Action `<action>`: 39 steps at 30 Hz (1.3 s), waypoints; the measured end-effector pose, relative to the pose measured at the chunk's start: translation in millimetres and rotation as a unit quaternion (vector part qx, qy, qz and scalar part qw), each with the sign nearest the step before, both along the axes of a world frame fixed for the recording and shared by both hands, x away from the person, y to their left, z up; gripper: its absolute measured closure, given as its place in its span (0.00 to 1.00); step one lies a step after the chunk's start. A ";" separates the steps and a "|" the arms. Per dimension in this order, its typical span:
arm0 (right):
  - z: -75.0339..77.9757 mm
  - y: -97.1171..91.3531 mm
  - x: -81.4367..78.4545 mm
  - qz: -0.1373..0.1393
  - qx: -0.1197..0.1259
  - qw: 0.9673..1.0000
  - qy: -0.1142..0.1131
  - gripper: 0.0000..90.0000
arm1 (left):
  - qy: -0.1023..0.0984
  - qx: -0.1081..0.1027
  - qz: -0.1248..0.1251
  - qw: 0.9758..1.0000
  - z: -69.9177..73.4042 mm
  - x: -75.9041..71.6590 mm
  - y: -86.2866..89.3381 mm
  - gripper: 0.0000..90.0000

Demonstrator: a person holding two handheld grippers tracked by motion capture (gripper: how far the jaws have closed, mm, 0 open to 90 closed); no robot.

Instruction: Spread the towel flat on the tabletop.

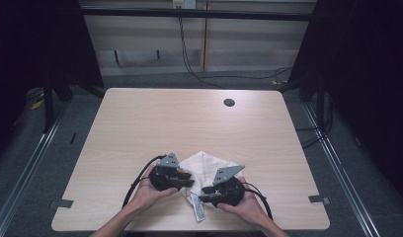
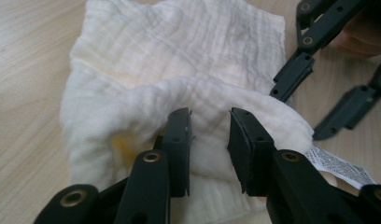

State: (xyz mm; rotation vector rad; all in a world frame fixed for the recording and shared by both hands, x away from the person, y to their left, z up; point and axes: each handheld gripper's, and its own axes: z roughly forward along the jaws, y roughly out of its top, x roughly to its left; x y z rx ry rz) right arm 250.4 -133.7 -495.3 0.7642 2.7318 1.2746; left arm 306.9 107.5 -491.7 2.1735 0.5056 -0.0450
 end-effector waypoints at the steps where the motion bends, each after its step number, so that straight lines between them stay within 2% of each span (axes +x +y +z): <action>1: 1.9 -1.5 1.3 -0.004 0.009 1.000 0.007 0.88 | 0.001 -0.005 0.000 1.000 1.2 -0.5 0.5 0.75; 3: 6.7 -5.1 4.1 -0.011 0.026 1.000 0.007 0.94 | -0.006 -0.013 0.004 1.000 6.3 -1.4 2.8 0.73; 6: 16.0 -12.8 8.0 -0.025 0.052 0.998 0.007 0.97 | -0.010 -0.027 0.008 1.000 11.9 -3.0 4.8 0.71; 9: 20.8 -20.3 10.2 -0.038 0.063 0.997 0.002 0.97 | -0.012 -0.040 0.001 0.999 17.4 -6.9 5.9 0.71; 13: 24.5 -28.9 13.0 -0.056 0.069 0.996 -0.003 0.97 | -0.026 -0.050 -0.008 0.998 26.3 -14.5 4.1 0.72; 16: 26.6 -35.4 15.4 -0.069 0.073 0.995 -0.004 0.97 | -0.034 -0.052 -0.016 0.998 29.9 -18.1 1.9 0.71; 19: 27.7 -39.8 17.4 -0.080 0.072 0.994 -0.005 0.97 | -0.034 -0.045 -0.019 0.998 28.5 -19.5 -0.7 0.70; 22: 28.0 -51.4 24.2 -0.106 0.078 0.991 0.000 0.97 | -0.042 -0.029 -0.024 0.998 24.5 -17.4 -9.1 0.70; 27: 19.7 -60.9 32.9 -0.128 0.065 0.990 0.006 0.96 | -0.042 -0.027 -0.037 0.998 20.6 -11.0 -25.8 0.72; 29: 17.6 -61.8 34.6 -0.132 0.063 0.989 0.009 0.96 | -0.038 -0.020 -0.045 0.998 18.3 -8.0 -31.5 0.72; 31: 11.8 -63.5 38.5 -0.139 0.050 0.989 0.012 0.95 | -0.032 -0.005 -0.058 0.998 14.0 -1.1 -45.1 0.72; 33: 8.8 -65.4 39.8 -0.142 0.046 0.989 0.015 0.95 | -0.029 -0.008 -0.054 0.998 10.7 2.4 -51.8 0.71; 35: 6.0 -67.7 40.4 -0.145 0.042 0.988 0.018 0.94 | -0.024 0.008 -0.058 0.998 1.5 5.9 -59.9 0.70; 36: 4.8 -68.8 40.8 -0.147 0.043 0.988 0.020 0.94 | -0.025 0.024 -0.061 0.998 -3.3 6.9 -62.7 0.68; 37: 4.8 -68.8 40.8 -0.147 0.043 0.988 0.020 0.94 | -0.025 0.024 -0.061 0.998 -3.3 6.9 -62.7 0.67; 38: 2.3 -70.8 41.5 -0.149 0.041 0.988 0.021 0.93 | -0.023 0.034 -0.065 0.997 -9.9 7.1 -64.8 0.67; 39: 1.2 -71.5 41.9 -0.149 0.038 0.988 0.022 0.93 | -0.030 0.034 -0.064 0.997 -10.0 6.5 -64.7 0.68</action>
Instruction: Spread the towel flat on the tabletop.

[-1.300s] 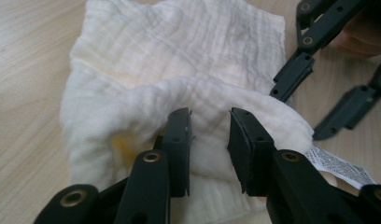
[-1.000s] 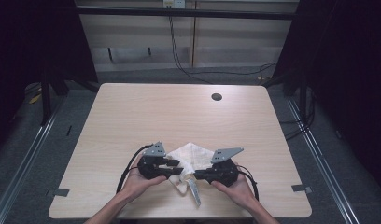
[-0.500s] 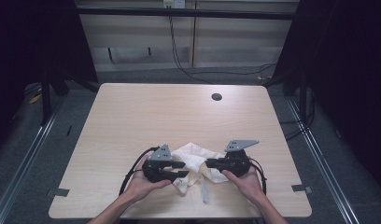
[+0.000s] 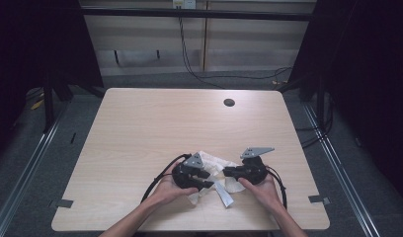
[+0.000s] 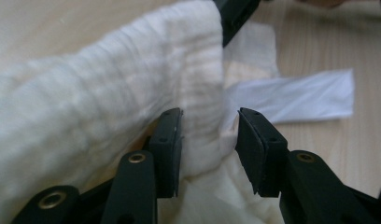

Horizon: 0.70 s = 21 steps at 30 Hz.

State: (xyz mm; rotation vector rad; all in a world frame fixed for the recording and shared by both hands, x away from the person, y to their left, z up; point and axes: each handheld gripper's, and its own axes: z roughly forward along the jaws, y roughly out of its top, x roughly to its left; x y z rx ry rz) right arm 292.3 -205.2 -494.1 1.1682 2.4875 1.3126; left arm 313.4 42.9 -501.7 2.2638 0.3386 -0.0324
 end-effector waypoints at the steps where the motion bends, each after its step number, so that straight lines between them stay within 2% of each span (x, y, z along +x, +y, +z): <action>1: -0.6 -0.6 -0.1 0.000 -0.003 1.000 0.003 0.92 | -0.001 0.002 -0.001 1.000 1.0 -0.4 0.2 0.70; 5: -0.5 -2.5 -0.5 -0.002 -0.005 1.000 0.001 0.87 | -0.010 0.006 0.000 1.000 -1.1 -1.1 -0.3 0.81; 6: -0.6 -2.9 -0.5 -0.001 -0.005 1.000 -0.001 0.85 | -0.019 0.017 0.002 1.000 0.2 -1.6 -0.9 0.83; 9: 0.7 -3.5 -2.2 -0.004 -0.005 1.000 -0.004 0.75 | -0.031 0.014 0.007 0.999 -0.4 -4.6 -1.8 0.90; 11: 3.9 -5.6 -5.5 -0.006 0.002 1.000 -0.010 0.69 | -0.013 0.010 0.007 1.000 0.2 -4.2 -1.3 0.93; 14: 8.7 -10.3 -11.1 -0.008 0.007 1.000 -0.011 0.66 | -0.005 0.007 0.003 1.000 2.4 -3.1 0.8 0.94; 17: 11.1 -17.0 -17.0 -0.013 0.000 1.000 -0.010 0.61 | 0.011 -0.019 0.007 1.000 11.3 -2.8 6.9 0.94; 20: 10.0 -26.8 -23.3 -0.015 0.000 1.000 -0.009 0.62 | 0.019 -0.038 0.007 0.999 18.5 -3.6 12.7 0.94; 21: 9.0 -30.3 -26.5 -0.013 -0.007 1.000 -0.009 0.63 | 0.018 -0.040 0.006 0.999 20.9 -3.8 14.7 0.94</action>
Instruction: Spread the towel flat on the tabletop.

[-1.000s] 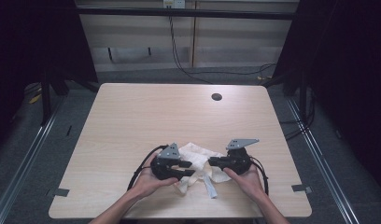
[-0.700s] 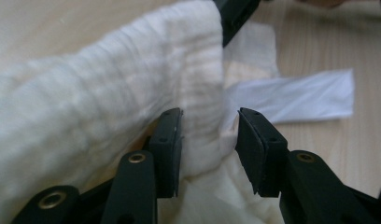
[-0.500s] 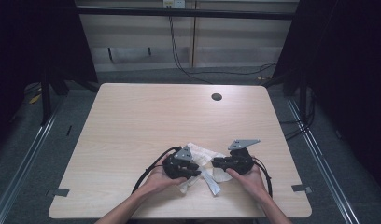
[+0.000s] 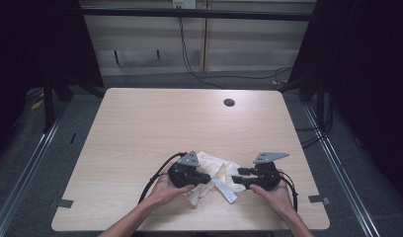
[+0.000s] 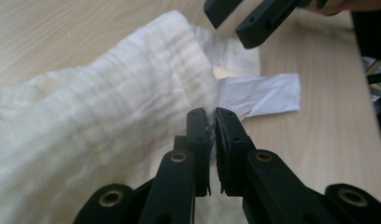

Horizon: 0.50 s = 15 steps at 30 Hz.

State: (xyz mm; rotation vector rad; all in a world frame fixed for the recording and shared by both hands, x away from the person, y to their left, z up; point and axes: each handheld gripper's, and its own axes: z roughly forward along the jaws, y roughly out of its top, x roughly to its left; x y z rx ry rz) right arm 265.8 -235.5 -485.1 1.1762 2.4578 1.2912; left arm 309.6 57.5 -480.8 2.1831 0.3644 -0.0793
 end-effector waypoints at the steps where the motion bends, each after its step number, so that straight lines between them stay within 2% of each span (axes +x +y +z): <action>1: -0.8 -2.4 -2.3 0.000 -0.002 1.000 0.000 0.63 | 0.001 -0.010 0.000 1.000 3.5 -0.1 3.1 0.94; 2: -2.7 -6.3 -5.5 -0.001 -0.004 1.000 0.002 0.62 | 0.000 -0.012 0.000 1.000 7.0 0.1 6.2 0.94; 4: -5.2 -12.4 -8.0 -0.014 -0.023 1.000 0.000 0.61 | -0.003 -0.020 0.007 1.000 12.9 0.4 12.4 0.94; 6: -4.9 -19.8 -8.4 -0.013 -0.005 1.000 0.001 0.62 | -0.007 -0.021 0.012 1.000 19.2 0.9 22.9 0.94; 8: -2.6 -22.8 -8.6 -0.016 0.000 1.000 -0.006 0.64 | -0.008 -0.023 0.019 1.000 22.0 0.9 32.1 0.94; 10: -1.5 -24.1 -10.0 -0.008 0.009 1.000 -0.009 0.64 | -0.006 -0.026 0.027 0.999 24.0 0.0 44.2 0.94; 11: -1.9 -23.3 -11.4 -0.012 0.002 1.000 -0.009 0.62 | -0.006 -0.026 0.027 0.999 24.0 0.0 44.2 0.94; 12: -2.5 -23.0 -13.3 -0.015 -0.001 1.000 -0.007 0.61 | -0.005 -0.024 0.033 0.999 24.8 -4.3 52.9 0.94; 14: -3.3 -23.1 -15.0 -0.012 0.002 1.000 -0.006 0.62 | 0.001 -0.027 0.032 0.999 25.1 -7.5 59.0 0.94; 15: -5.1 -22.3 -20.2 0.002 -0.017 1.000 -0.010 0.62 | -0.006 -0.027 0.039 0.999 25.4 -11.5 67.1 0.94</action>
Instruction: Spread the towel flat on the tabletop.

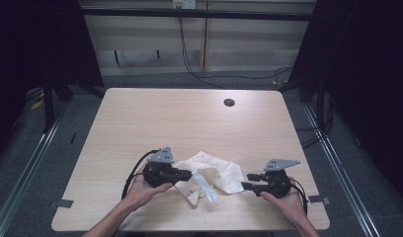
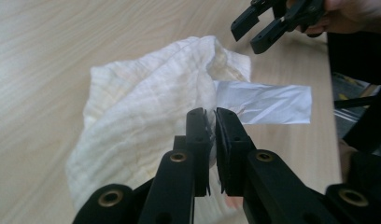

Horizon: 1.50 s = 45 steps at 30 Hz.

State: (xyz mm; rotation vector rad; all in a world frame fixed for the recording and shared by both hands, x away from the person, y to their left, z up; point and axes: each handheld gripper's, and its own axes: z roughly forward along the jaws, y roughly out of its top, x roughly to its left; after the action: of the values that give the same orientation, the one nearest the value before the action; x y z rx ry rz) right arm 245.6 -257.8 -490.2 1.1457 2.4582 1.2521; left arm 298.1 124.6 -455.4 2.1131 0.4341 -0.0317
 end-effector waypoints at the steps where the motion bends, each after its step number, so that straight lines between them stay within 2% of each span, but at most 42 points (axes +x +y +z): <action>1: -0.9 -0.5 -1.6 0.003 0.001 1.000 0.000 0.63 | 0.000 -0.002 0.003 1.000 1.0 -0.3 3.1 0.94; 3: -2.0 -1.2 -3.3 0.007 0.002 1.000 -0.003 0.64 | 0.005 -0.015 0.008 1.000 3.4 0.3 10.7 0.94; 6: -2.7 0.9 -3.6 0.009 0.008 1.000 -0.005 0.63 | 0.009 -0.015 0.011 1.000 2.5 1.3 18.3 0.94; 8: -2.7 2.2 -2.9 0.010 0.010 1.000 -0.005 0.62 | 0.019 -0.023 0.021 0.999 -3.7 1.1 27.7 0.94; 9: -2.5 6.7 -0.2 0.017 0.013 1.000 -0.005 0.65 | 0.013 -0.006 0.026 1.000 -6.5 1.0 30.8 0.94; 12: -2.3 12.5 2.3 0.030 0.004 0.999 -0.011 0.68 | 0.021 -0.017 0.037 0.999 -7.7 4.6 36.4 0.94; 13: -5.0 17.0 4.9 0.045 -0.003 0.999 -0.008 0.69 | 0.019 -0.017 0.040 0.999 -7.4 6.4 38.9 0.94; 17: -8.8 18.6 7.1 0.050 -0.018 0.999 0.002 0.65 | 0.018 -0.012 0.050 0.999 -9.6 9.5 42.7 0.94; 19: -8.5 16.2 8.6 0.047 -0.012 0.999 0.007 0.63 | 0.019 -0.009 0.052 0.998 -11.3 11.8 44.3 0.94; 21: -10.1 15.9 9.8 0.053 -0.015 0.998 0.010 0.62 | 0.037 -0.025 0.067 0.997 -16.2 19.0 49.0 0.94; 24: -11.7 18.0 9.3 0.054 -0.015 0.998 0.011 0.58 | 0.041 -0.033 0.074 0.996 -16.2 22.8 49.5 0.95; 28: -13.1 21.0 3.6 0.082 -0.023 0.996 -0.007 0.55 | 0.041 -0.027 0.081 0.996 -18.4 27.4 50.7 0.95; 31: -14.0 21.1 0.3 0.090 -0.031 0.995 -0.021 0.56 | 0.043 -0.023 0.089 0.995 -20.2 30.0 55.9 0.95; 34: -14.0 18.3 -0.7 0.089 -0.033 0.995 -0.024 0.62 | 0.045 -0.023 0.092 0.994 -21.6 31.6 59.9 0.95; 38: -13.0 18.6 0.1 0.074 -0.044 0.996 -0.029 0.77 | 0.049 -0.022 0.081 0.995 -22.9 29.3 57.4 0.95; 41: -12.8 16.9 2.7 0.064 -0.037 0.997 -0.019 0.89 | 0.047 -0.020 0.070 0.996 -22.5 27.7 54.1 0.95; 45: -11.8 15.3 3.7 0.058 -0.026 0.998 -0.011 0.97 | 0.049 -0.024 0.073 0.996 -22.3 27.6 57.4 0.95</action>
State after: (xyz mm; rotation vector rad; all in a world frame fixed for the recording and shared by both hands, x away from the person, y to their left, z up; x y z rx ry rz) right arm 249.3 -242.6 -502.0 0.9843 2.5590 1.2147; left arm 325.7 182.0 -477.7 2.0337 0.6400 -0.0594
